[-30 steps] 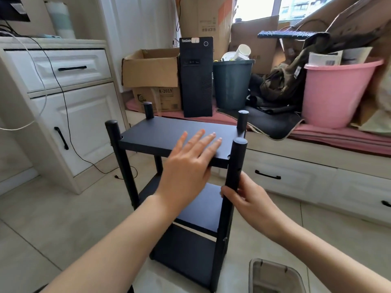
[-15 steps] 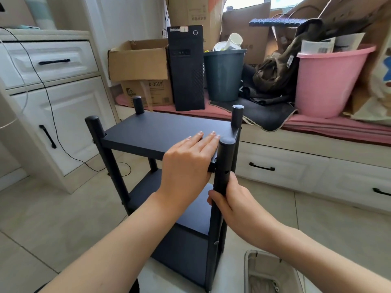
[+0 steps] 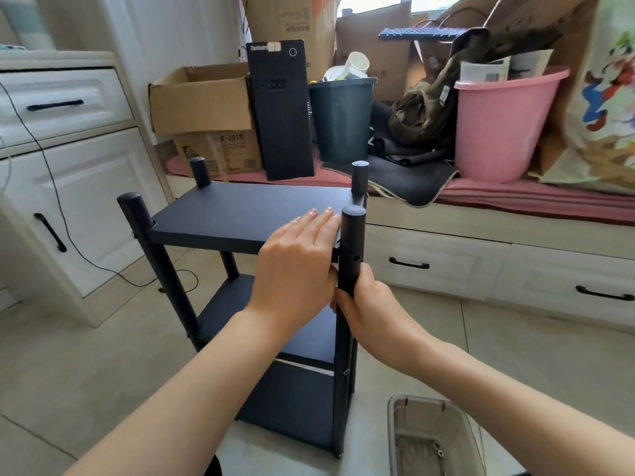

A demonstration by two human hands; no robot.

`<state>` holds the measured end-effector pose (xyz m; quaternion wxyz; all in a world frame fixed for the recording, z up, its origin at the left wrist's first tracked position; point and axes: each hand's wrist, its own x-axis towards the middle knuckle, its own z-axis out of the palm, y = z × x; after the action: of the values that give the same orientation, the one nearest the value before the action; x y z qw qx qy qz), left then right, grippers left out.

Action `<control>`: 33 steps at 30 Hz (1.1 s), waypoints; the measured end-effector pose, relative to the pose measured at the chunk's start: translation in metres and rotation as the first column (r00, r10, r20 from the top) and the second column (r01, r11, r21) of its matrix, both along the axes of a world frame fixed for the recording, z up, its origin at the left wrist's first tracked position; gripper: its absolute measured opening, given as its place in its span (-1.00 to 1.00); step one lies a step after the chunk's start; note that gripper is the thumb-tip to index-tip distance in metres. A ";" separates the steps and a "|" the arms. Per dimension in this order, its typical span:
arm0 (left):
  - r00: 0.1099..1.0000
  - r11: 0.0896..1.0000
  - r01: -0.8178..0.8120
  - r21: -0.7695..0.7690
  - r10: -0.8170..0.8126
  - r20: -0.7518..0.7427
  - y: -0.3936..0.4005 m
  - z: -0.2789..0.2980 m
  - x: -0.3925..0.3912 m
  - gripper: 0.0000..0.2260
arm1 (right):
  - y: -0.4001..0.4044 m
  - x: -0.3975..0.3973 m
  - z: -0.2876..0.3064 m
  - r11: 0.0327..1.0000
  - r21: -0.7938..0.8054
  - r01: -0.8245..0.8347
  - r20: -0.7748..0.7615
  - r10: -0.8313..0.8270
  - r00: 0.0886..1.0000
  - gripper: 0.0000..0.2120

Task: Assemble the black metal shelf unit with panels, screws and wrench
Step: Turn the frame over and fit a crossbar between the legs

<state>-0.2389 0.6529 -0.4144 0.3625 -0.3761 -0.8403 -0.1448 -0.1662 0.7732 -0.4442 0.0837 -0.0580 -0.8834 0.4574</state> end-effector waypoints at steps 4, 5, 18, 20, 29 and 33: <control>0.983 0.997 0.078 -0.016 -0.074 0.165 0.002 0.002 -0.002 -0.46 | 0.018 -0.007 0.001 0.999 0.002 0.032 -0.021 -0.032 0.999 -0.86; 0.973 0.995 0.098 0.021 -0.100 0.207 0.004 0.002 -0.001 -0.46 | 0.023 -0.007 0.000 0.999 0.005 0.033 -0.033 -0.033 0.999 -0.86; 0.989 0.969 0.147 0.199 -0.146 -0.020 0.033 -0.025 0.009 -0.45 | 0.050 0.024 -0.002 0.988 -0.153 0.020 -0.209 -0.052 0.976 -0.87; 0.990 0.968 0.144 0.207 -0.143 -0.021 0.036 -0.026 0.015 -0.45 | 0.053 0.031 -0.002 0.973 -0.229 0.014 -0.201 -0.062 0.978 -0.88; 0.987 0.962 0.158 0.224 -0.158 -0.019 0.039 -0.024 0.022 -0.44 | 0.086 0.068 -0.036 0.981 -0.144 0.128 0.060 -0.121 0.991 -0.79; 0.987 0.963 0.157 0.220 -0.160 -0.007 0.038 -0.023 0.024 -0.46 | 0.105 0.075 -0.081 0.981 -0.021 0.195 0.309 -0.179 0.934 -0.79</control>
<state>-0.2146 0.6907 -0.4376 0.3846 -0.3988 -0.7883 -0.2676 -0.0912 0.8786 -0.5247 -0.0123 -0.2136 -0.8642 0.4553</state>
